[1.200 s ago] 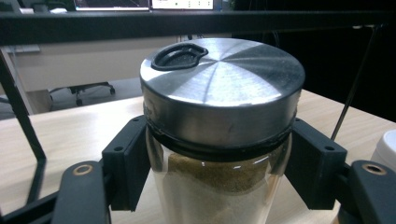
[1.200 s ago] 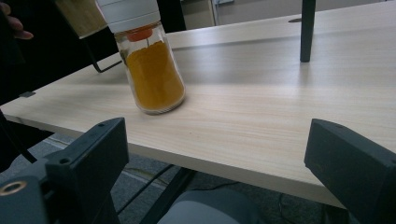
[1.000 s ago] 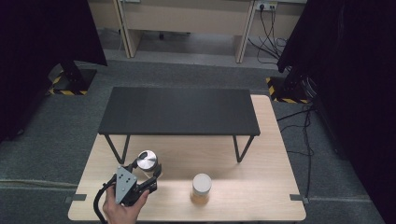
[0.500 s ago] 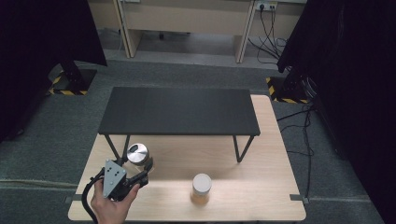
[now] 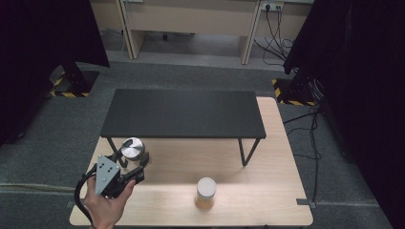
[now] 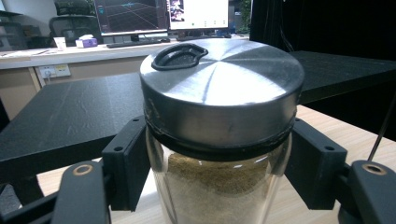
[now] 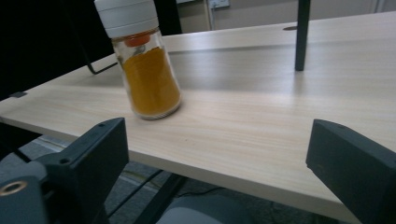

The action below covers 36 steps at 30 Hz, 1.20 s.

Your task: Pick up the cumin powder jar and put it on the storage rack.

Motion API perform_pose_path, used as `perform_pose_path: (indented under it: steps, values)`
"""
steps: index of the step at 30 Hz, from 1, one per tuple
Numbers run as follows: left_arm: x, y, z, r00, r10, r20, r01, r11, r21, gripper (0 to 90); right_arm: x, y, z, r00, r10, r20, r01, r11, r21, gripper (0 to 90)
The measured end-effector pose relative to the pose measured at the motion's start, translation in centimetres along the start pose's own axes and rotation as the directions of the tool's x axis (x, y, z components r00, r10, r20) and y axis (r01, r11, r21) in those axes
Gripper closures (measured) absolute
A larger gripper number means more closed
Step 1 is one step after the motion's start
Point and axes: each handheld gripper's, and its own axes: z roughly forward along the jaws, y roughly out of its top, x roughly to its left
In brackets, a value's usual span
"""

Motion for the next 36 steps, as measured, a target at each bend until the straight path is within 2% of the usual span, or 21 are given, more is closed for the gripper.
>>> perform_pose_path:
  steps: [5,18,27,36]
  values:
    - [0.1,0.2,0.1,1.0000,0.005,-0.002,-0.005,1.0000,0.002,30.5,0.3,0.6,-0.1,0.9996,-0.026,0.011,0.026,1.000,-0.007,4.8]
    - [1.1,1.8,1.9,0.9999,0.004,-0.015,-0.003,0.9996,0.029,30.5,-0.1,0.5,0.0,0.9996,-0.028,0.001,0.028,1.000,0.001,6.3]
    - [1.7,2.7,3.0,0.9998,-0.014,-0.012,0.015,0.9986,0.050,30.5,-0.2,0.5,0.0,0.9995,-0.032,0.002,0.032,0.999,0.000,6.7]
    - [1.7,3.0,2.9,0.9998,-0.022,-0.002,0.022,0.9988,0.044,30.5,-0.3,0.4,0.0,0.9997,-0.025,0.001,0.025,1.000,0.004,7.0]
